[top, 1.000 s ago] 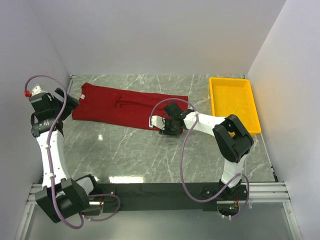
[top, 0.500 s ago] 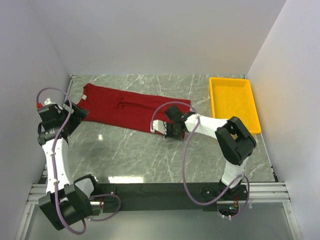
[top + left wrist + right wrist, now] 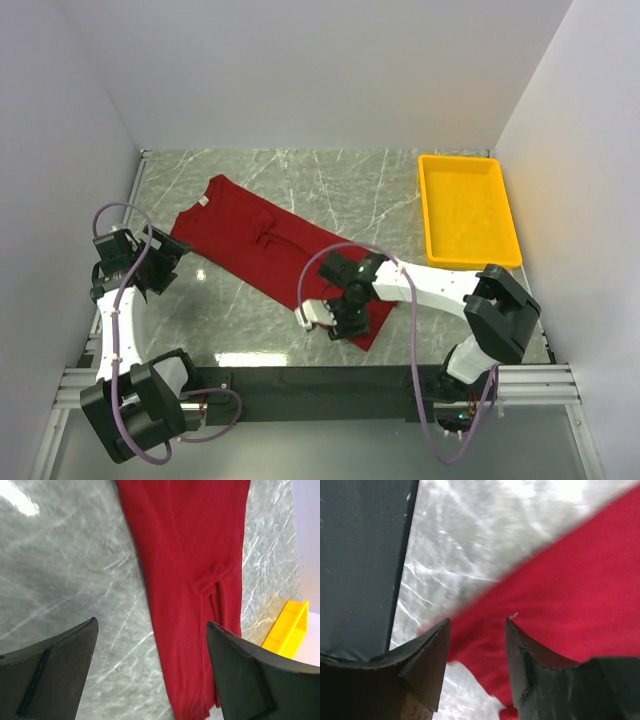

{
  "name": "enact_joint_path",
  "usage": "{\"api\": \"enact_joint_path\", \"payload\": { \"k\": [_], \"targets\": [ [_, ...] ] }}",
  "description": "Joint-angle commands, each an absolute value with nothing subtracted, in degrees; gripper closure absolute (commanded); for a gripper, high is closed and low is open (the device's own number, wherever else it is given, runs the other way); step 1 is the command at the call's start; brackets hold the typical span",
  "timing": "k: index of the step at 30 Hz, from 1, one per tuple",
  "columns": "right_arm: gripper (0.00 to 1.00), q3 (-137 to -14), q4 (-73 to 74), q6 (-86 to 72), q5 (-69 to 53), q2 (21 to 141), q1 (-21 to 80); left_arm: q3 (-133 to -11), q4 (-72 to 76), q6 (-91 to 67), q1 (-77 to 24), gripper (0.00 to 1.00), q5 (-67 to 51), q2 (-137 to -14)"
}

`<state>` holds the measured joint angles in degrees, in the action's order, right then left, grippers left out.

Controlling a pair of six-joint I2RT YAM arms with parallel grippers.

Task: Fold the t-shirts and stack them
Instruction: Fold the tshirt

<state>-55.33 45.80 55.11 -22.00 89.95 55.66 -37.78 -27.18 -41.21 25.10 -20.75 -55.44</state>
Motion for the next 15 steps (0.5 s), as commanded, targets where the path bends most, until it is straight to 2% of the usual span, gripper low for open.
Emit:
{"api": "enact_joint_path", "payload": {
  "k": [1,4,7,8,10,11,15],
  "targets": [
    [0.44,-62.47,49.13,56.60,-26.70,86.05,49.69,-37.62,-24.34,-43.16,25.05,0.06,-23.20,-55.46],
    [0.44,-72.13,49.84,53.72,-29.70,89.72,41.79,-38.41,-25.48,-42.10,25.14,0.06,-22.59,-55.37],
    [0.43,-83.55,47.47,43.97,-33.56,99.20,36.31,-37.80,-25.31,-42.36,25.05,0.06,-22.67,-55.11],
    [0.43,-89.33,45.98,34.72,-33.66,104.36,33.60,-37.44,-24.70,-42.89,25.14,0.06,-23.20,-54.93],
    [0.43,-96.73,44.11,25.79,-32.09,110.62,32.18,-36.39,-24.09,-43.42,25.14,0.06,-23.55,-54.76],
    [0.43,-105.21,44.73,18.01,-30.77,117.35,31.47,-36.04,-23.30,-43.94,25.14,0.07,-24.16,-54.76],
    [0.43,-122.67,49.66,6.88,-31.98,131.02,30.06,-35.07,-22.76,-44.38,25.05,0.07,-24.52,-55.20]
  ]
}}
